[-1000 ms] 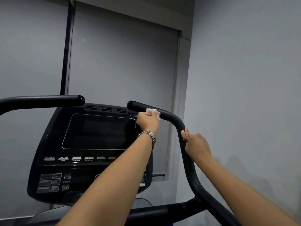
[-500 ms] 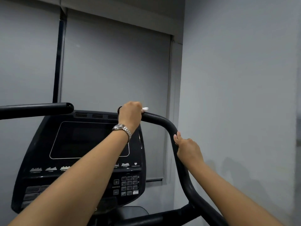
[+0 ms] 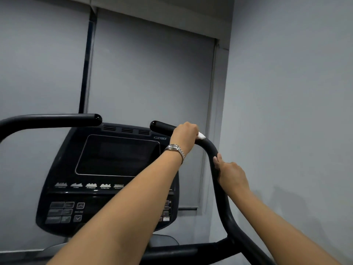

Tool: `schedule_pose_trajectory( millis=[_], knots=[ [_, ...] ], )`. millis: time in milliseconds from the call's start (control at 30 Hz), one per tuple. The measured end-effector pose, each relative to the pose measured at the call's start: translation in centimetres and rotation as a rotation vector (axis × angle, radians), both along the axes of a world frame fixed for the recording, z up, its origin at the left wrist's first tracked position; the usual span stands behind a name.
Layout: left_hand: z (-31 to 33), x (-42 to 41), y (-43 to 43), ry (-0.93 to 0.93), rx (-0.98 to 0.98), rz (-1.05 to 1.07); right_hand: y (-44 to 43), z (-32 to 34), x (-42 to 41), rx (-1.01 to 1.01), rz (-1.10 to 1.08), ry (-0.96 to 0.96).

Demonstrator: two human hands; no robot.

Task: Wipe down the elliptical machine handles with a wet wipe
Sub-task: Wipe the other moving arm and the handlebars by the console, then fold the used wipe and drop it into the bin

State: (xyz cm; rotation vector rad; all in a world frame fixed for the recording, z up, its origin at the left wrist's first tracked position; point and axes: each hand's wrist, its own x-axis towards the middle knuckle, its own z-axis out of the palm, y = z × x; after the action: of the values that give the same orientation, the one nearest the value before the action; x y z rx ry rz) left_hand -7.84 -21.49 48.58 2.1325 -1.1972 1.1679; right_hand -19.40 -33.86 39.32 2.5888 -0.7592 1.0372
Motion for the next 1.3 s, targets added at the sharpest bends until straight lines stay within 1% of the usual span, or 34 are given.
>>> schedule_pose_trajectory(
  millis=[100, 267, 333, 400, 500, 633, 667, 733, 833, 867, 933, 1033, 1100, 1167, 1200, 1300],
  knots=[
    [0.2, 0.2, 3.1, -0.017, 0.011, 0.085, 0.4, 0.1, -0.2, -0.004, 0.005, 0.020],
    [1.2, 1.8, 8.5, 0.019, -0.015, 0.210, 0.6, 0.3, -0.3, 0.025, 0.017, 0.015],
    [0.6, 2.5, 10.8, 0.060, -0.007, 0.256, 0.6, 0.2, -0.4, 0.044, 0.022, 0.013],
    [-0.7, 3.2, 13.3, 0.142, -0.011, 0.282, 0.6, 0.1, -0.4, 0.029, 0.041, 0.013],
    [-3.4, 3.3, 17.0, 0.276, -0.078, 0.279, 0.7, 0.0, -0.5, 0.023, 0.057, -0.005],
    [-7.0, 1.7, 20.8, 0.436, -0.171, 0.211, 1.8, 0.3, -1.1, 0.035, 0.064, -0.027],
    [-7.6, 1.3, 21.5, 0.481, -0.200, 0.183, 2.0, 0.8, -1.1, 0.057, 0.062, -0.008],
    [-9.4, -0.2, 23.0, 0.575, -0.255, 0.125, 2.8, 1.4, -1.5, 0.126, 0.021, 0.093],
    [-11.8, -2.8, 24.6, 0.645, -0.326, 0.071, 4.1, 1.8, -1.7, 0.229, -0.007, 0.241],
    [-12.6, -3.7, 24.9, 0.666, -0.341, 0.053, 4.9, 1.5, -1.8, 0.282, 0.025, 0.244],
    [-14.0, -5.6, 25.4, 0.726, -0.372, -0.006, 7.1, 0.3, -2.4, 0.470, 0.158, 0.170],
    [-16.5, -8.9, 25.7, 0.864, -0.443, -0.144, 11.6, -2.8, -4.1, 0.816, 0.412, -0.040],
    [-18.2, -10.6, 25.6, 0.977, -0.488, -0.246, 14.5, -5.3, -5.3, 1.097, 0.538, -0.111],
    [-19.9, -11.9, 25.4, 1.048, -0.516, -0.279, 17.0, -7.8, -6.5, 1.392, 0.617, -0.049],
    [-20.8, -12.6, 25.2, 1.063, -0.525, -0.281, 18.1, -9.0, -7.1, 1.508, 0.648, 0.003],
    [-23.8, -14.7, 24.9, 1.081, -0.517, -0.256, 20.7, -12.8, -9.0, 1.733, 0.714, 0.134]
  ],
)
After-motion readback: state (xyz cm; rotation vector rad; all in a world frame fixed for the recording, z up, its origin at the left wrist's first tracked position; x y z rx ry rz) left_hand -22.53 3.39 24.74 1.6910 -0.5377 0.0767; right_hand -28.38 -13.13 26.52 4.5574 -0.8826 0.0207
